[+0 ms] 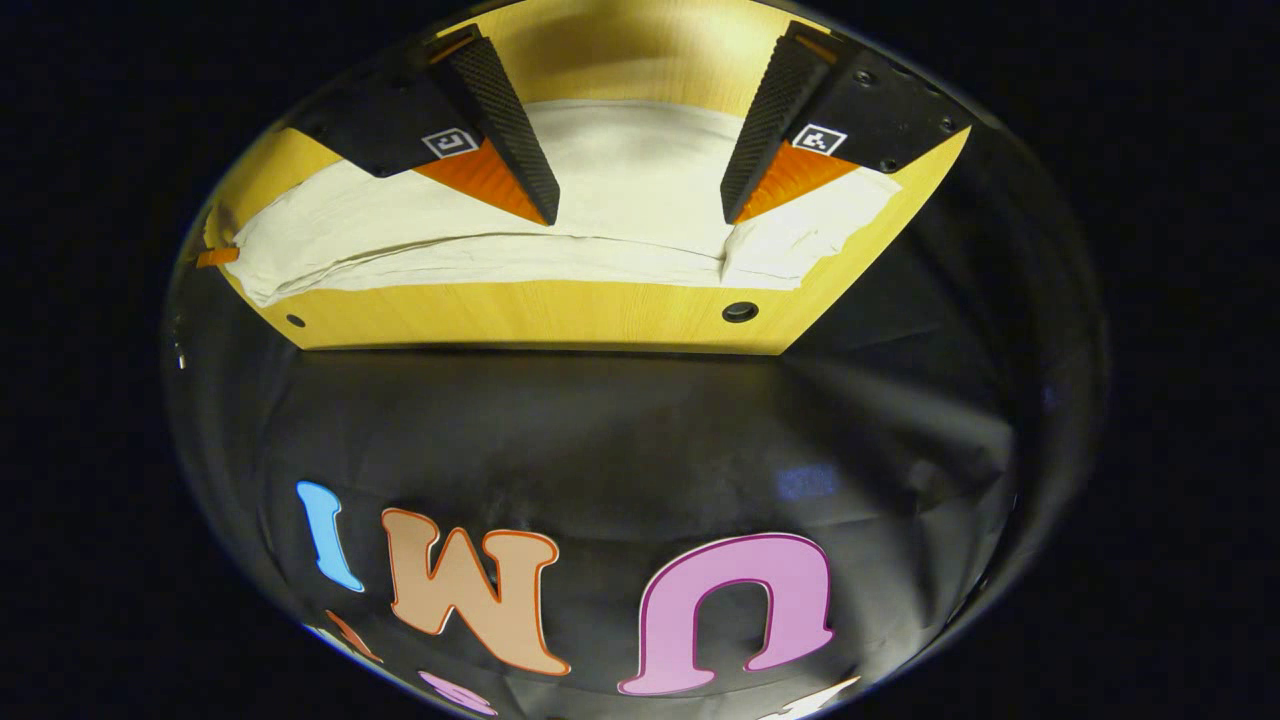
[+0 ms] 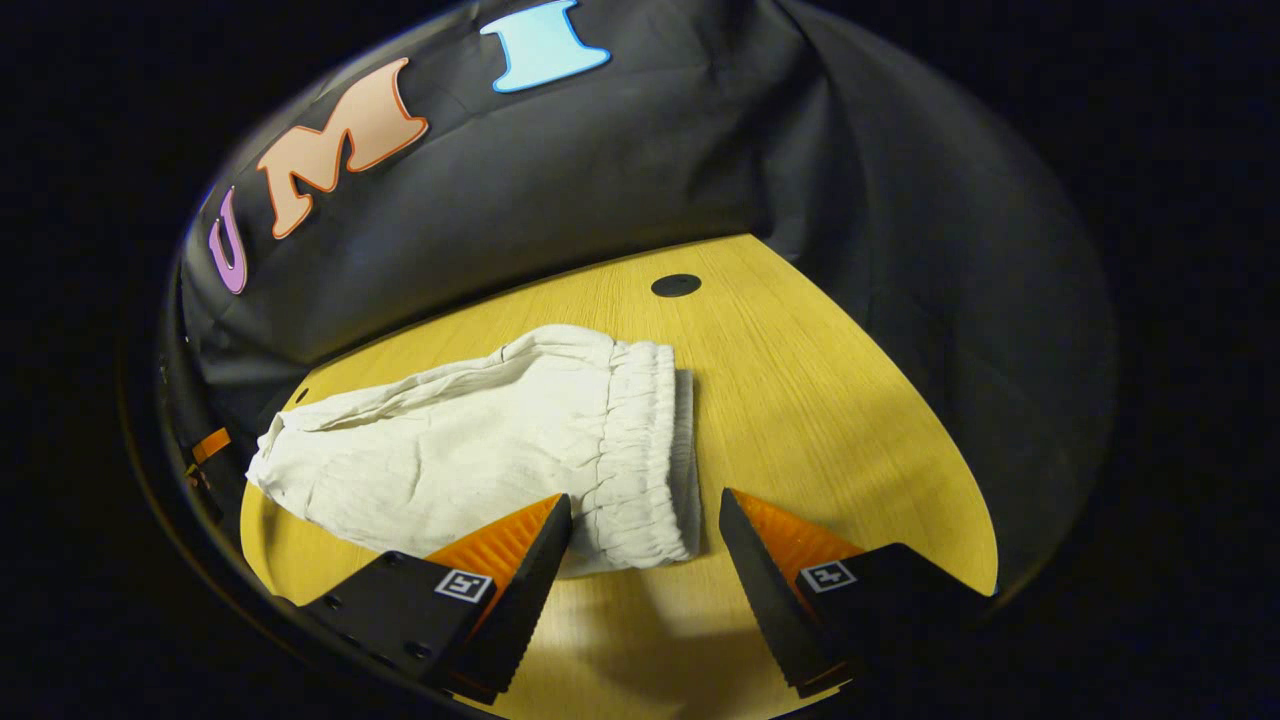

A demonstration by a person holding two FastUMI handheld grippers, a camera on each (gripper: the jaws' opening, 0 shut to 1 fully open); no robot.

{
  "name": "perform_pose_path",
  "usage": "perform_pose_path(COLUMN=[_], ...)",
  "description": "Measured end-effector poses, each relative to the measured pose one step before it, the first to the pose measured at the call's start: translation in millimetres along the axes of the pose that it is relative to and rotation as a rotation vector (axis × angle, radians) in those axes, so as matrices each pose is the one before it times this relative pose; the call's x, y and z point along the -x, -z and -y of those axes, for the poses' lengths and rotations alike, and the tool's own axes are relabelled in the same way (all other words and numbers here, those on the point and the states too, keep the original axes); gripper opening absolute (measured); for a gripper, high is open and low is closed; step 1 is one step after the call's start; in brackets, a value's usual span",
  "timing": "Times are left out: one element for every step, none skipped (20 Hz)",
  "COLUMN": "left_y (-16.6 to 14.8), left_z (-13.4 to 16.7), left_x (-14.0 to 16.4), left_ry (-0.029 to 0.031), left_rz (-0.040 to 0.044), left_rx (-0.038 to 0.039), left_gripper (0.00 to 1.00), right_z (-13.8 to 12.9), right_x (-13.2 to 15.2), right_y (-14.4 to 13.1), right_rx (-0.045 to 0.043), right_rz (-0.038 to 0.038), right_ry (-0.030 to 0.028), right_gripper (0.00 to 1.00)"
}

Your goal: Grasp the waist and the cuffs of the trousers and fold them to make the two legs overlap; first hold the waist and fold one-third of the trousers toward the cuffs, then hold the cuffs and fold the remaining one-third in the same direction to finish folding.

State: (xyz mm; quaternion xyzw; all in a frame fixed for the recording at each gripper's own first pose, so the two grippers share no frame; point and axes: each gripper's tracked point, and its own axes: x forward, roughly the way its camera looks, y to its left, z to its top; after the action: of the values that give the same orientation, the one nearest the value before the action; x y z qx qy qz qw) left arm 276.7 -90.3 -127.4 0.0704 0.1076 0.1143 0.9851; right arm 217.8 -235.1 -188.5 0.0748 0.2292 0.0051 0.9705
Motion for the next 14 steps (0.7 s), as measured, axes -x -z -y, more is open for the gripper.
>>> perform_pose_path(left_y=[-1.56,-2.16,-1.72,-2.11,-2.35,0.69,1.04,0.85,1.32,1.36,1.2,1.68,0.82,0.79], left_z=[3.54,3.72,3.76,3.99,2.57,1.66,0.39,-0.51,-1.01,-1.25,-1.31,-1.61,-1.21,-1.18], left_x=[3.99,4.53,4.55,3.7,6.77,5.08,2.96,1.57,1.07,1.9,3.07,0.7,1.27,1.12], left_ry=[-0.00347,0.00036,0.00227,0.00124,-0.00451,-0.0022,-0.00052,-0.00193,-0.00208,-0.00245,-0.00067,-0.00191,-0.0004,0.0005], left_rz=[0.00475,0.00773,0.00682,0.00817,0.01197,-0.00252,-0.00109,-0.00055,-0.00169,-0.00164,-0.00065,-0.00311,-0.00093,-0.0012], left_rx=[0.00638,0.00861,0.00795,0.00511,0.00681,0.00944,0.0064,0.00403,0.00415,0.00323,0.00658,0.00529,0.00421,0.00454], left_gripper=[0.97,0.97,0.97,0.97,0.97,0.97,0.97,0.97,0.97,0.97,0.97,0.97,0.98,0.98], right_z=[-1.75,-2.39,0.43,1.32,-1.11,-1.82,0.44,0.05,1.91,-2.48,-2.07,-1.8,-0.82,-0.95], right_x=[-0.95,0.72,-2.11,1.23,-1.71,-1.54,0.04,0.81,3.91,3.53,1.38,-0.09,2.31,3.63], right_y=[2.46,0.34,0.08,-0.11,1.39,0.72,1.18,-4.41,-4.55,-6.12,1.64,-1.72,-2.87,-2.42], right_rx=[0.00192,0.00408,0.00785,0.01098,-0.01036,-0.00819,-0.00397,0.00579,0.00387,-0.00989,0.01823,-0.00085,-0.00152,-0.00095], right_rz=[-0.00945,0.00131,-0.00179,-0.00081,-0.01318,-0.00771,0.00145,0.01085,0.02398,0.0176,-0.00459,0.00518,0.00823,0.00673], right_ry=[-0.00528,-0.00776,0.00759,0.00583,0.01476,0.00348,0.00343,0.00512,0.01103,0.00397,0.00063,-0.00072,-0.00503,-0.00465], right_gripper=[0.96,0.85,0.88,0.77,0.68,0.6,0.51,0.46,0.42,0.23,0.18,0.14,0.12,0.12])
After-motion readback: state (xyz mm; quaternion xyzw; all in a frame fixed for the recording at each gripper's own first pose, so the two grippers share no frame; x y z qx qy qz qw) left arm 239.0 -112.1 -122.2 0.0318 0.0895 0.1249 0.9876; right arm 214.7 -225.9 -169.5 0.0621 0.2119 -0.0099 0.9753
